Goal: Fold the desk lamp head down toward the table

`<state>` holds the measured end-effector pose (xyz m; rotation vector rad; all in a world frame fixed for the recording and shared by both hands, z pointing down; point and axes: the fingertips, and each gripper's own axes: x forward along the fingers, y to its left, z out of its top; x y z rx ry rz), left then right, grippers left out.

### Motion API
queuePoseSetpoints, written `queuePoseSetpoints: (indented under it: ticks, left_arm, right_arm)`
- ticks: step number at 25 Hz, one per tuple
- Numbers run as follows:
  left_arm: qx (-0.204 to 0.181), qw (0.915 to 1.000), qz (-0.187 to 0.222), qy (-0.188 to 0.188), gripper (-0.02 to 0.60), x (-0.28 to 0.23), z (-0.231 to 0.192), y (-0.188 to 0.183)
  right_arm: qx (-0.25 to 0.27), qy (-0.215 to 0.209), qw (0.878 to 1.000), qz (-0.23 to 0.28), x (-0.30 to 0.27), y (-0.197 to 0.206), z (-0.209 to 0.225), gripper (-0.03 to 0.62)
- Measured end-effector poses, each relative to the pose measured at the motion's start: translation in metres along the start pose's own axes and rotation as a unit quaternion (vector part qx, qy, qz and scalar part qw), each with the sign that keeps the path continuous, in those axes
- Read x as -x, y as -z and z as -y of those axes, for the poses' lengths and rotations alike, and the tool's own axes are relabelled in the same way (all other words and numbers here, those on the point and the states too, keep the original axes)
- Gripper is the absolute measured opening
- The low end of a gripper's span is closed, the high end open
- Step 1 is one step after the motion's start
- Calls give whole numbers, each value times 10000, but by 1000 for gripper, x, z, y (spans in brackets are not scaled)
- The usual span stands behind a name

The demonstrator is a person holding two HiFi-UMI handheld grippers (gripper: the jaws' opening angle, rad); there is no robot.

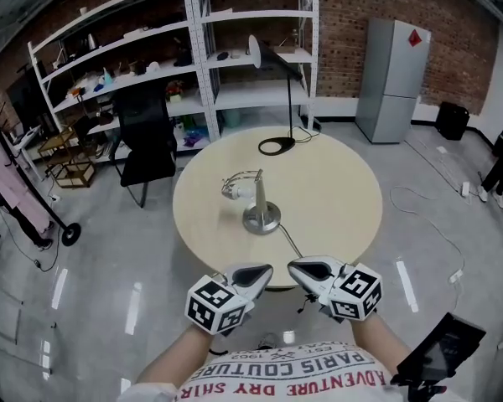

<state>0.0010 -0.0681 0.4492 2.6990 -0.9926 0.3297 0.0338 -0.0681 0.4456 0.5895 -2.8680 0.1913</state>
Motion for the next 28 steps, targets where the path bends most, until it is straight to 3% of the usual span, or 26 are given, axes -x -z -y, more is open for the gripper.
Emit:
queuePoseSetpoints:
  ticks: [8,20,28]
  left_arm:
    - [80,9996,237,-119,0,25,45,6]
    - [-27,9998,132,-143,0,45,90,16]
    - [-44,9997,107,-191,0,48,98,26]
  right_arm:
    - [175,-106,9997,-104,27,14,-49,6]
    - [312,-73,9994,-132,59,21,-82,6]
    - [311,10,9995,-79,67,29,-83,6]
